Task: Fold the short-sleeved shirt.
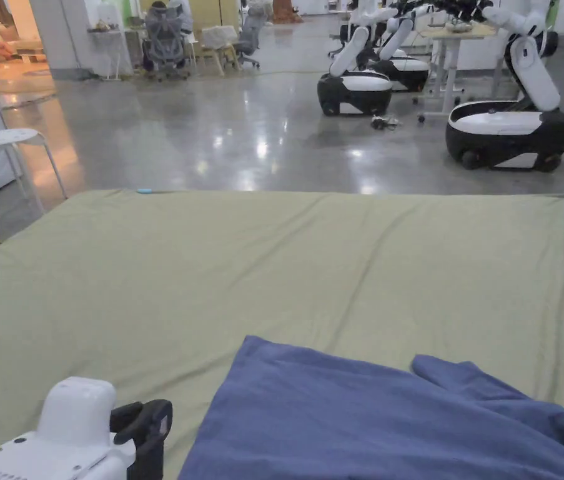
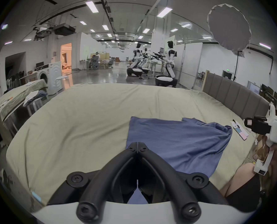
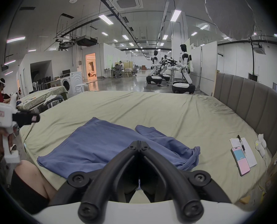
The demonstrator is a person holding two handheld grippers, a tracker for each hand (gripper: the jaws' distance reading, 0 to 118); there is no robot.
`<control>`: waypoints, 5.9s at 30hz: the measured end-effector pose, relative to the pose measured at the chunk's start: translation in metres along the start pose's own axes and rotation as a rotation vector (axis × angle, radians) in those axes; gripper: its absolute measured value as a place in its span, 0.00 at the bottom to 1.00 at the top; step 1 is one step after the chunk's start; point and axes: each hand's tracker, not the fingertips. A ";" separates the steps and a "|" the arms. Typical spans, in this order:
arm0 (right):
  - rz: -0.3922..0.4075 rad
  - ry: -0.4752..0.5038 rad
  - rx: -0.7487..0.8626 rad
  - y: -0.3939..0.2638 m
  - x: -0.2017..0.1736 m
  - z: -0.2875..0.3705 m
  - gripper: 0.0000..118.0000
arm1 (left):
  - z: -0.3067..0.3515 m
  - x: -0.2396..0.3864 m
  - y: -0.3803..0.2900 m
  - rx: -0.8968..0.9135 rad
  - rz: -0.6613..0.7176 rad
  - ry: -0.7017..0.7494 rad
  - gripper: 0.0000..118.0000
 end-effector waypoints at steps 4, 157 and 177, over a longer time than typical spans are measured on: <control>-0.015 -0.012 -0.023 0.001 0.011 -0.013 0.00 | -0.090 0.004 0.038 -0.035 -0.107 -0.018 0.17; 0.090 -0.184 -0.180 -0.047 0.072 -0.026 0.06 | -0.013 -0.047 -0.048 -0.089 -0.003 0.056 0.01; -0.003 -0.166 -0.298 -0.120 0.075 0.014 0.46 | 0.024 -0.042 -0.137 -0.228 -0.002 0.080 0.71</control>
